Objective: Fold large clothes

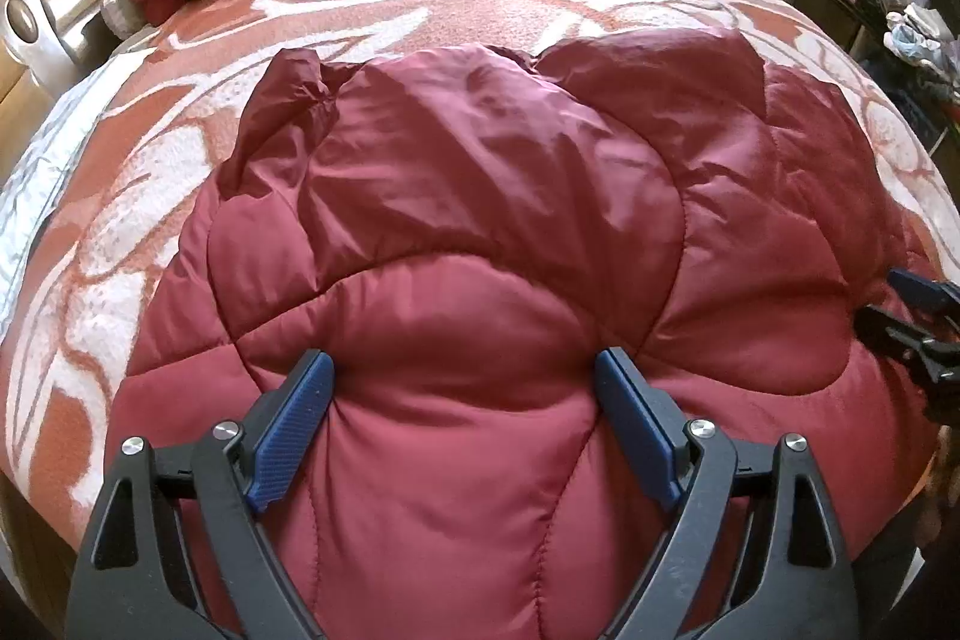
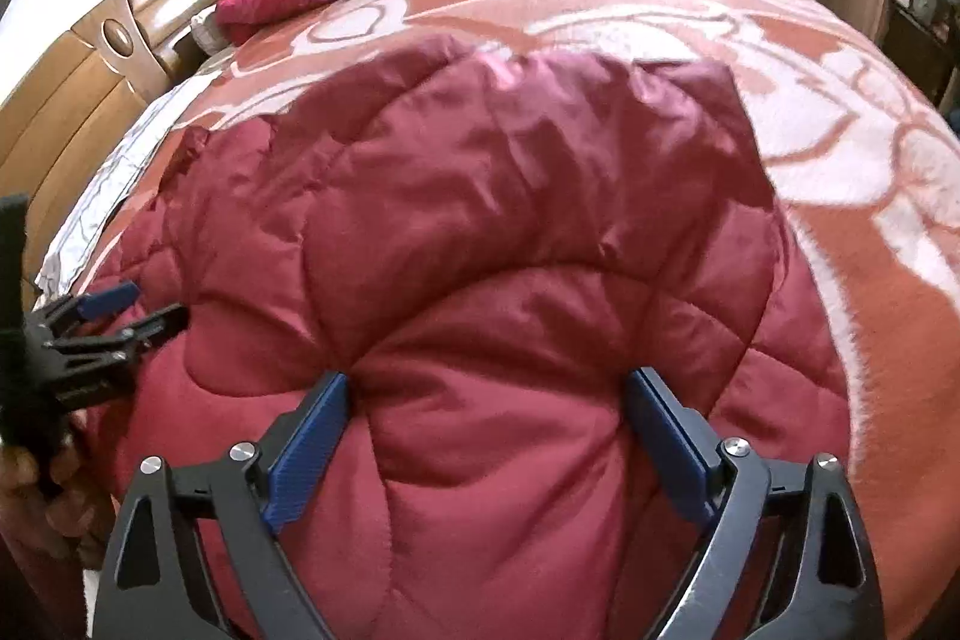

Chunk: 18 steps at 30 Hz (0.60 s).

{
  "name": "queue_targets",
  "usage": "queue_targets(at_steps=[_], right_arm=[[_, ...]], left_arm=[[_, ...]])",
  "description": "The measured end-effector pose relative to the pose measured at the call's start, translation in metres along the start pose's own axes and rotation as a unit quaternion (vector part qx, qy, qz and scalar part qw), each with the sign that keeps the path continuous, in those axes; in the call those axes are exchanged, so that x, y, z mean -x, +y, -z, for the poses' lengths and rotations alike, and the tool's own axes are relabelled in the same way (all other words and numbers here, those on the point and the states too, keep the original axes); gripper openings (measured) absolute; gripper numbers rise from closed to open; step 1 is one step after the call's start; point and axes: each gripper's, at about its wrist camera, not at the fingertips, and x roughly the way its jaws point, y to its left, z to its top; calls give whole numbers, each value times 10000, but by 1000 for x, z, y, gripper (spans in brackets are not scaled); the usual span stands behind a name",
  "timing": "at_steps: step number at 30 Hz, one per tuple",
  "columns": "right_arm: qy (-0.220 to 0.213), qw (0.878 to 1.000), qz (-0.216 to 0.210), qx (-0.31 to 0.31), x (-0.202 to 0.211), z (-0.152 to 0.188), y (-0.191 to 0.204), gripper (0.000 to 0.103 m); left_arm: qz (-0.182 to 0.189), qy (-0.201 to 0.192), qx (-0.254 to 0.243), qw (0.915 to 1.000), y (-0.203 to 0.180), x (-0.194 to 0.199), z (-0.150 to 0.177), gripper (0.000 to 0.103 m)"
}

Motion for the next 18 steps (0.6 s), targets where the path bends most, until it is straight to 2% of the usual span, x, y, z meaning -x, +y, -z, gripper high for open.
queue_targets(at_steps=[9, 18], right_arm=[[-77, 10000, -19, -18, 0, 2, 1, 95], [-277, 9995, -129, -82, 29, 10, 0, 94]], left_arm=[[-64, -49, -48, 10000, -2, 6, 2, 90], [-130, -203, 13, 9997, 2, 33, 16, 90]])
